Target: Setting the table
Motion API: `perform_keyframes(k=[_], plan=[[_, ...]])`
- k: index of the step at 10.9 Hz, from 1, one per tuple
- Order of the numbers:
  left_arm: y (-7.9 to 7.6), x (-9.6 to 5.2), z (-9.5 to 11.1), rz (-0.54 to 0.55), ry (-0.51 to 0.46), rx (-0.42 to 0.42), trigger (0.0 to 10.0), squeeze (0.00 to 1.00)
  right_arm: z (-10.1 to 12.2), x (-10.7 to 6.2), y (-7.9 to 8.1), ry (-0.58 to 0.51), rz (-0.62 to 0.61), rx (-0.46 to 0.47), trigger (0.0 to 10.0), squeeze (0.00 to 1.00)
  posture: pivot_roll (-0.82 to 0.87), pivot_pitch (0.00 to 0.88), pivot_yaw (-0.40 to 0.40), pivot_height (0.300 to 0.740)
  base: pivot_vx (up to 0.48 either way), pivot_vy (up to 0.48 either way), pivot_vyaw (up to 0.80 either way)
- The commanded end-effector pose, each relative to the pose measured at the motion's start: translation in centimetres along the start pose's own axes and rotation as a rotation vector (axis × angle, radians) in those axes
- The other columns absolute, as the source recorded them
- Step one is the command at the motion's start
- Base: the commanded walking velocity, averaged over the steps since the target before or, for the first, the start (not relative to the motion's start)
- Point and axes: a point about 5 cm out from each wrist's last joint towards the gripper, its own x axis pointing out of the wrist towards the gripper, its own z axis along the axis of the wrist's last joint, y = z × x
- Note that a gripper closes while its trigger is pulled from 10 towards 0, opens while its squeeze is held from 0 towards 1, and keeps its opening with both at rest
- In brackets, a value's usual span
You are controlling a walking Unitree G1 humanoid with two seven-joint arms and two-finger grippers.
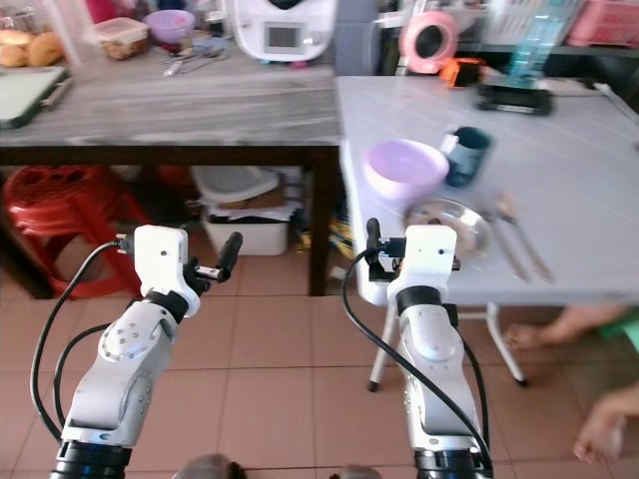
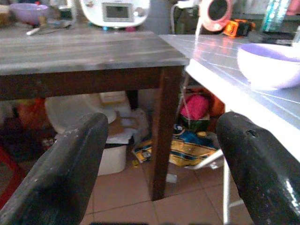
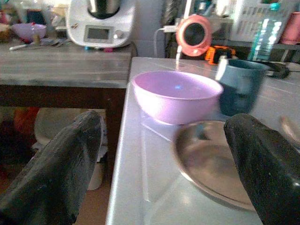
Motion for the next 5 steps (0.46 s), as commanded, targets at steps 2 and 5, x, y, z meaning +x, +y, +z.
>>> perform_keyframes(k=[2, 5], plan=[[-0.34, 0.27, 0.25, -0.005, -0.005, 0.006, 10.0, 0.00, 0.23, 0.11, -0.50, -0.007, -0.020, 0.007, 10.0, 0.00, -0.03, 0.000, 0.003, 0.740, 0.000, -0.407, 0.00], [-0.30, 0.29, 0.17, 0.003, 0.006, 0.017, 10.0, 0.00, 0.58, 0.08, -0.43, -0.023, -0.013, 0.016, 10.0, 0.00, -0.04, 0.000, 0.001, 0.740, 0.000, -0.353, 0.00]])
